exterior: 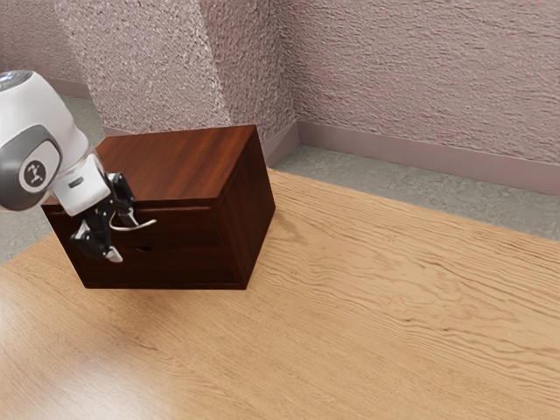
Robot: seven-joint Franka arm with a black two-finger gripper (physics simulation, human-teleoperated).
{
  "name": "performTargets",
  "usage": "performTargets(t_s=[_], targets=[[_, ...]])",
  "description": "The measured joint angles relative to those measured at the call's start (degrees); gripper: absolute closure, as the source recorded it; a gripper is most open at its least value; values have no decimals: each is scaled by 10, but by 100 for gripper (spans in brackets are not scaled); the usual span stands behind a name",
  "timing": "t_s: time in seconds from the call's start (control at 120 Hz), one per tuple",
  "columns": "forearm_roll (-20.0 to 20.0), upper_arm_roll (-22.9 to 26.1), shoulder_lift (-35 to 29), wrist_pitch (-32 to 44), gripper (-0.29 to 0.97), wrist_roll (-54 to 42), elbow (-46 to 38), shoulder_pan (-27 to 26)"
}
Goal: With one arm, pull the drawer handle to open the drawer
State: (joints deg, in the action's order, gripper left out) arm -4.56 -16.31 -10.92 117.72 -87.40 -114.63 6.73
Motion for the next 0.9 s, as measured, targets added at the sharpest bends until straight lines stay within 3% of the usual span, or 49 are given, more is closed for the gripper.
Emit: performTargets(t_s=[0.183,0.425,0.525,0.658,0.9], targets=[[2,0,-11,-19,31,0,0,0],[4,1,-36,-39,33,-1,-22,2],[4,1,-47,-41,25,0,-34,3],[3,1,-67,-46,33,1,-50,2],[-3,1,-99,-54,33,3,-80,4]])
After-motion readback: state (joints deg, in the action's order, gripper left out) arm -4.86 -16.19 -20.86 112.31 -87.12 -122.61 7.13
